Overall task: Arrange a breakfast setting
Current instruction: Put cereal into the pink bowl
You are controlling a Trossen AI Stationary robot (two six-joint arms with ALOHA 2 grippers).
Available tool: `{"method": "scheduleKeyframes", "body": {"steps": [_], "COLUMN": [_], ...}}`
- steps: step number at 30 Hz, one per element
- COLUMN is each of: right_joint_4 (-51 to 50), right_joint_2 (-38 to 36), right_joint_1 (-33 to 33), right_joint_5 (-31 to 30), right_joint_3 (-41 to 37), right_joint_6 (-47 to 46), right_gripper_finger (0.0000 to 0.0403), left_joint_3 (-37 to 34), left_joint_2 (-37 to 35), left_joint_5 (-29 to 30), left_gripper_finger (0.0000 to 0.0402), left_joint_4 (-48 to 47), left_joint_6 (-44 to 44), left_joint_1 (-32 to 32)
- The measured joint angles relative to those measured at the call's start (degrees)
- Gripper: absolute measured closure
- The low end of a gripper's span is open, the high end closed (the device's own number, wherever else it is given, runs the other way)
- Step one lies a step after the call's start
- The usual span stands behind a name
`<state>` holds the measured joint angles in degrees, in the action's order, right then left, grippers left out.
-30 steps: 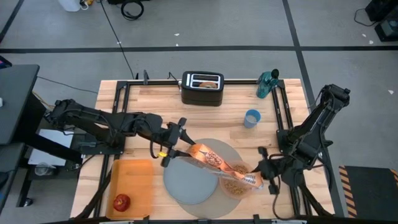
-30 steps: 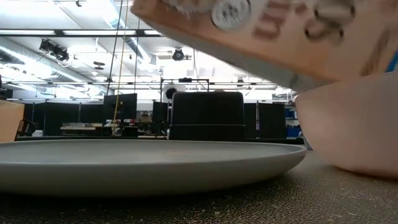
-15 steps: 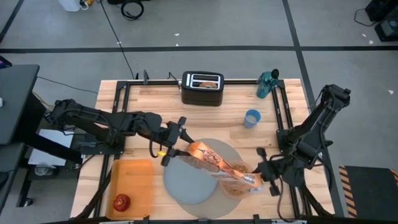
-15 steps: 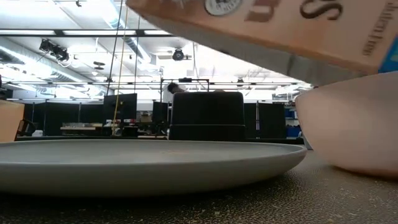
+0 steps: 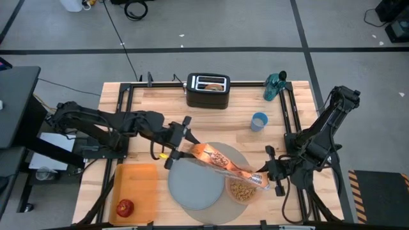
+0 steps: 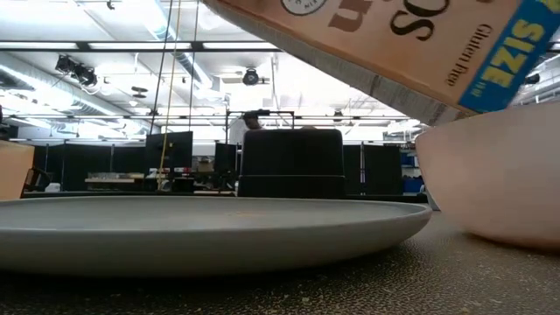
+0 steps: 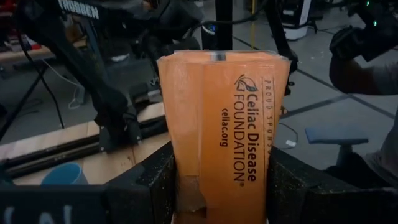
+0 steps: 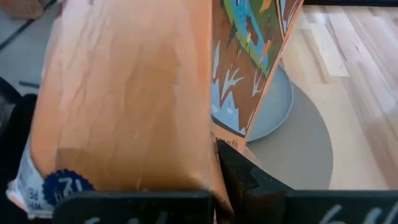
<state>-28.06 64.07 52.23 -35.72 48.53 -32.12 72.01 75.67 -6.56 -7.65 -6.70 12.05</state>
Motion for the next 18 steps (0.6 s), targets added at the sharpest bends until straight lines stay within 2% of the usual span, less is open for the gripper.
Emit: {"method": "scheduleKeyframes", "body": {"steps": [3,6,9,12,15,18], "right_joint_4": [0.2,3.9,0.1,2.5,-1.1,2.2], "right_joint_2": [-0.2,1.3,0.5,1.4,0.3,1.1], "right_joint_1": [0.2,0.1,0.1,0.0,0.1,0.2], "right_joint_5": [-0.6,3.1,0.1,2.4,0.3,2.5], "right_joint_3": [0.0,0.0,0.0,0.0,-0.1,0.0], "right_joint_6": [-1.0,2.8,0.3,1.8,-0.8,1.5], "right_gripper_finger": [0.0392,0.0392,0.0392,0.0392,0.0392,0.0392], "left_joint_3": [0.0,0.0,0.0,0.0,-0.1,0.0], "left_joint_2": [0.3,0.1,0.3,0.1,0.3,0.0], "left_joint_5": [0.0,-0.6,-0.3,-0.4,-0.1,-0.5], "left_gripper_finger": [0.021,0.021,0.021,0.021,0.021,0.021], "left_joint_4": [0.0,0.2,-0.2,0.0,-0.5,-0.5], "left_joint_6": [0.0,0.0,-0.1,0.0,0.1,0.5], "left_joint_1": [0.0,-0.2,-0.2,-0.3,-0.2,-0.3]}}
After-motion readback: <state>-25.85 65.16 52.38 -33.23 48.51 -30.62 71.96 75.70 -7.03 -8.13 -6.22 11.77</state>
